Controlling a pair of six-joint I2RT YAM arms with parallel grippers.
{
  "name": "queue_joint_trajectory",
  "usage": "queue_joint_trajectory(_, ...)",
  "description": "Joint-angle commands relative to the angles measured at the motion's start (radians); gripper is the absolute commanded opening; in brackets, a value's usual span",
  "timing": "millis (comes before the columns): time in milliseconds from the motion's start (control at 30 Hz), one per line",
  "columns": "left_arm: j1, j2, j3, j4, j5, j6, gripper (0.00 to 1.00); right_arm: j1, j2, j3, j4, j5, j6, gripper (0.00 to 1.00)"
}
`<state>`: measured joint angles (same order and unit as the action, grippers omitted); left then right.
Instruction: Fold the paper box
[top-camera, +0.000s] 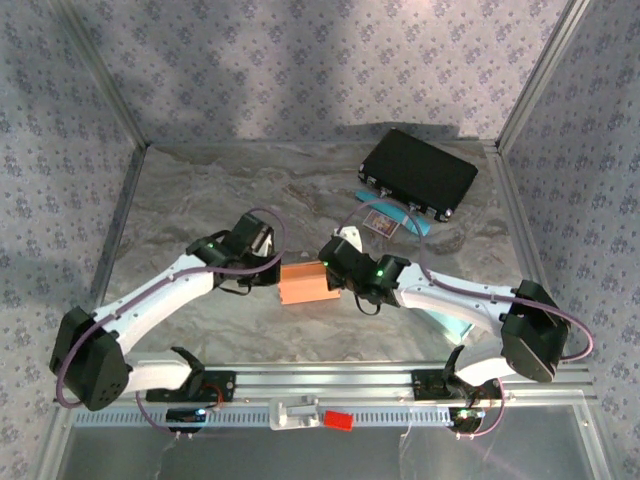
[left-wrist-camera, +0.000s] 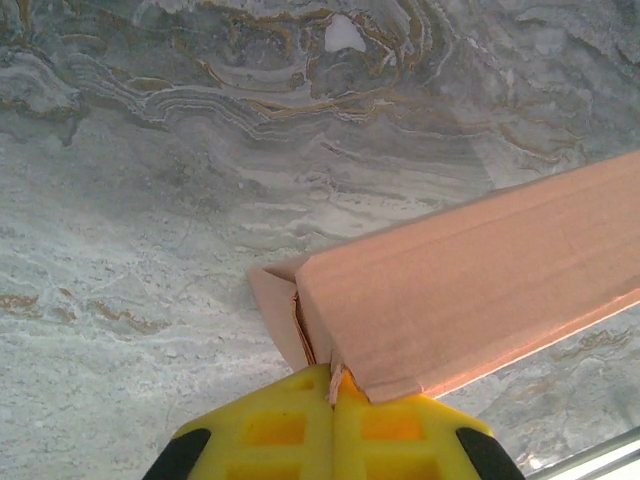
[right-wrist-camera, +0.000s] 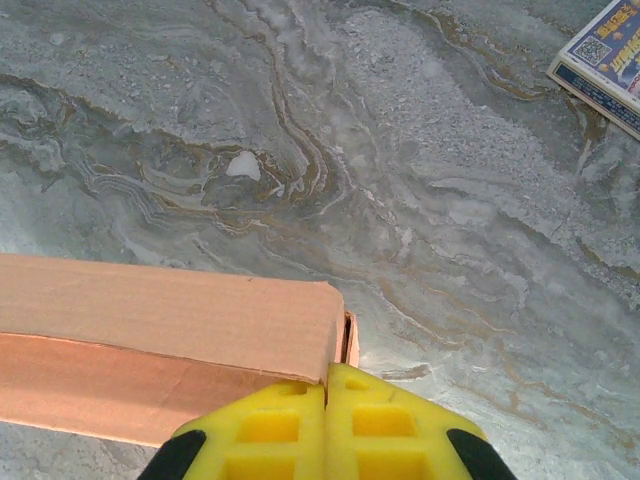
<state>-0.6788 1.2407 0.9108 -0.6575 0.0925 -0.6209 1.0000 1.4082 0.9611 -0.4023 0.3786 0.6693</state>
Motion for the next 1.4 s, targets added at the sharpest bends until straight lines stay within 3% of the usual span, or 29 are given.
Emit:
queue_joint_trajectory(0,-0.029,-0.021,-0.050,0.042,-0.029,0.010,0.02,0.012,-0.018,-0.021,-0.024,-0.011,0.007,0.00)
queue_joint_trajectory(67,-0.044,-0.026,-0.059,0.048,-0.051,0.009,0.02,0.011,-0.029,-0.006,-0.046,-0.031,0.016,0.01)
queue_joint_trajectory(167,-0.073,-0.033,-0.062,0.048,-0.094,0.003,0.02,-0.004,-0.065,0.022,-0.096,-0.103,0.046,0.23)
queue_joint_trajectory(267,-0.107,-0.046,-0.077,0.067,-0.144,-0.013,0.01,-0.070,-0.109,0.050,-0.141,-0.269,0.118,0.46)
queue_joint_trajectory(400,-0.158,-0.058,-0.103,0.105,-0.204,-0.037,0.01,-0.234,-0.185,0.046,-0.142,-0.536,0.257,0.59)
queue_joint_trajectory(500,-0.183,-0.058,-0.108,0.119,-0.232,-0.044,0.01,-0.379,-0.233,-0.008,-0.083,-0.721,0.451,0.62)
queue_joint_trajectory(567,-0.196,-0.059,-0.108,0.115,-0.253,-0.051,0.01,-0.436,-0.257,-0.053,-0.032,-0.766,0.599,0.67)
queue_joint_trajectory(667,-0.207,-0.063,-0.114,0.119,-0.269,-0.063,0.01,-0.461,-0.267,-0.121,0.059,-0.793,0.801,0.69)
queue_joint_trajectory(800,-0.223,-0.068,-0.121,0.123,-0.289,-0.077,0.01,-0.446,-0.262,-0.152,0.025,-0.796,0.929,0.70)
queue_joint_trajectory(1133,-0.240,-0.069,-0.120,0.112,-0.303,-0.082,0.02,-0.402,-0.231,-0.238,0.112,-0.817,1.004,0.71)
queue_joint_trajectory(1367,-0.243,-0.073,-0.116,0.105,-0.307,-0.082,0.02,-0.364,-0.192,-0.271,0.169,-0.808,1.010,0.65)
